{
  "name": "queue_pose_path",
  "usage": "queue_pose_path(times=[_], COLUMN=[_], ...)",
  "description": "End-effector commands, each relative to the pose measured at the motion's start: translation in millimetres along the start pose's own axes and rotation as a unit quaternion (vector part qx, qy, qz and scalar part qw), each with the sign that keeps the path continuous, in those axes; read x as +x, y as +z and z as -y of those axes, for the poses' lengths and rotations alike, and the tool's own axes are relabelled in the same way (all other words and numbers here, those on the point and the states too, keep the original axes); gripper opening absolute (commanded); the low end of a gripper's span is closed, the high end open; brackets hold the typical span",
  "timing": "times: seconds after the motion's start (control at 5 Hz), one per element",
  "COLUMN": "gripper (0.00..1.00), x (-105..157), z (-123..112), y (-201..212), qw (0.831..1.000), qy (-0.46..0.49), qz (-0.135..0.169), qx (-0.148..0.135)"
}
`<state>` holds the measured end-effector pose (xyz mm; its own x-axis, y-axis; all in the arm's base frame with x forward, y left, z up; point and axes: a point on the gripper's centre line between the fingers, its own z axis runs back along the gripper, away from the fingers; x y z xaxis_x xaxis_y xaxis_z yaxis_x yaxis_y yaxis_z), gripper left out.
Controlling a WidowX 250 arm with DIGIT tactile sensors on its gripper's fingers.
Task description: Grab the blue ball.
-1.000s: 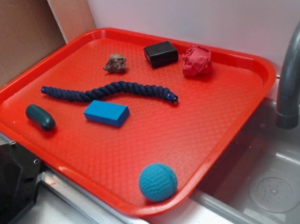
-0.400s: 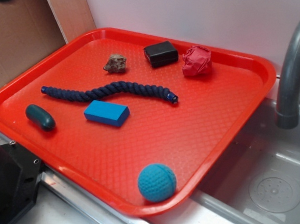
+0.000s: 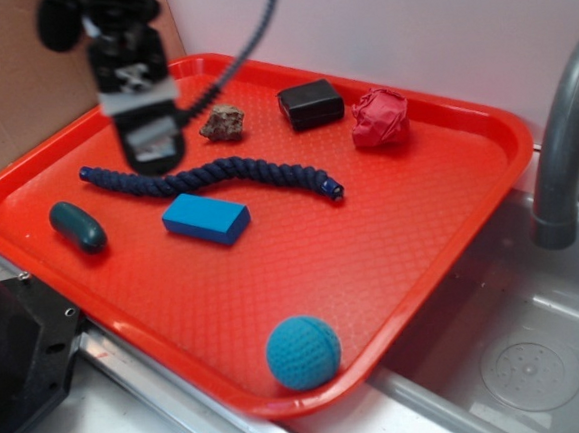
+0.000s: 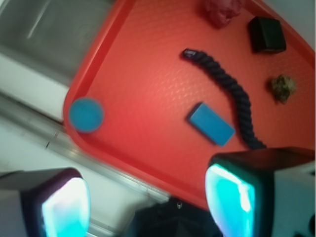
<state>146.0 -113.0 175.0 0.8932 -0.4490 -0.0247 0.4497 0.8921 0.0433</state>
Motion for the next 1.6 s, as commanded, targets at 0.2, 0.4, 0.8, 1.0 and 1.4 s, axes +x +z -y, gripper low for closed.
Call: queue_pose_path(times=[0.2,0.4,0.8,1.0,1.4], gripper=[1.00,1.00,1.00,1.00,1.00], x=[1.0,11.6,23.5,32.3,37.7], z=[3.9,30.9,61.2,66.7,87.0], y=[6.4,-15.8,-73.3,-99.1,-117.0], qw=[1.000,0.991,0.952,0.950,0.934], qy=[-0.003,-0.126,-0.294,-0.302,-0.347], qz=[0.016,0.027,0.076,0.077,0.070], qx=[-0.004,0.029,0.031,-0.001,-0.043])
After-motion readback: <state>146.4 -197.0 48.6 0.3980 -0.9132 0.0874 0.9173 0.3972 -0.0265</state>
